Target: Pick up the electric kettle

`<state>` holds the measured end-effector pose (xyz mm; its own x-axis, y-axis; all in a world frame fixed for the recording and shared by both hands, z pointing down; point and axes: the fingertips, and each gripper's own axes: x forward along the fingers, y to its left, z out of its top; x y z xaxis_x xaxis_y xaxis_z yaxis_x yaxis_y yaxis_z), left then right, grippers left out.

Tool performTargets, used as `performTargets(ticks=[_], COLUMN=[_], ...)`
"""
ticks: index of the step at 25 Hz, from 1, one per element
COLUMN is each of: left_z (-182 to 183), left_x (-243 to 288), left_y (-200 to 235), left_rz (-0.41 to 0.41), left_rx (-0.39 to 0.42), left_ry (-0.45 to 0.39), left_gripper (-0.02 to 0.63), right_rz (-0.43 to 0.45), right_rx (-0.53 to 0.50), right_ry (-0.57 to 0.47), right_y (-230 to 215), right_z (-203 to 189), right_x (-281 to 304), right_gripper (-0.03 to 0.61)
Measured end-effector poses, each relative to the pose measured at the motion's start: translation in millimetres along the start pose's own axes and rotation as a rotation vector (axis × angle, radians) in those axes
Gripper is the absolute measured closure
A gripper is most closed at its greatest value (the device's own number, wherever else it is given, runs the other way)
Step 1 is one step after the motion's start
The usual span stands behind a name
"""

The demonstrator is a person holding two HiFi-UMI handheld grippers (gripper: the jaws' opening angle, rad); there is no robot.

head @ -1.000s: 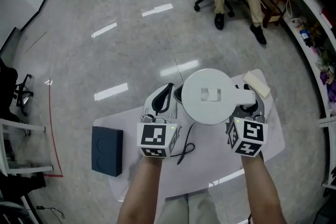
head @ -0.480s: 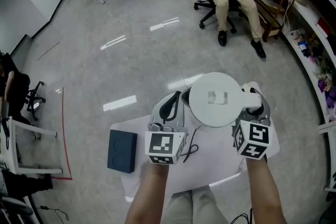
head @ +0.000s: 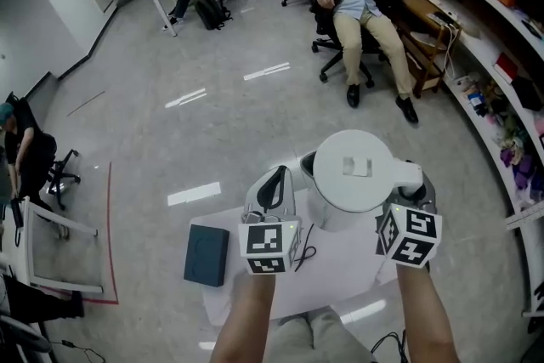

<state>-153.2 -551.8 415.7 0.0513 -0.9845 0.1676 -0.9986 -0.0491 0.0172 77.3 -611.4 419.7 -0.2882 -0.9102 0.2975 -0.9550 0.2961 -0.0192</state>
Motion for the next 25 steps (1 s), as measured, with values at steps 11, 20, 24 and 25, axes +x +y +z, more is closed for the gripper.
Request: performTargets(ticks=[11, 20, 24, 25], left_z=[94.4, 139.9, 155.6, 158.7], left_x=[-54.1, -91.1, -101.8, -104.4], left_y=[-16.5, -20.1, -26.9, -29.3], left_rz=[-0.014, -0.041, -0.059, -0.061], left_rx=[-0.021, -0.077, -0.051, -0.039], left_ry=[-0.06, -0.124, -0.148, -0.152], left_gripper=[0.614, 0.614, 0.614, 0.614], right_rz=[-0.008, -0.002, 0.006, 0.009], right_rx=[0.005, 0.017, 0.04, 0.042], right_ry=[-0.034, -0.084, -0.079, -0.076], right_y=[2.8, 8.5, 12.4, 12.9], right_z=[76.4, 121.4, 124.3, 124.4], right_x=[-68.5, -109.9, -127.3, -130.8], right_gripper=[0.431, 0.433, 0.431, 0.431])
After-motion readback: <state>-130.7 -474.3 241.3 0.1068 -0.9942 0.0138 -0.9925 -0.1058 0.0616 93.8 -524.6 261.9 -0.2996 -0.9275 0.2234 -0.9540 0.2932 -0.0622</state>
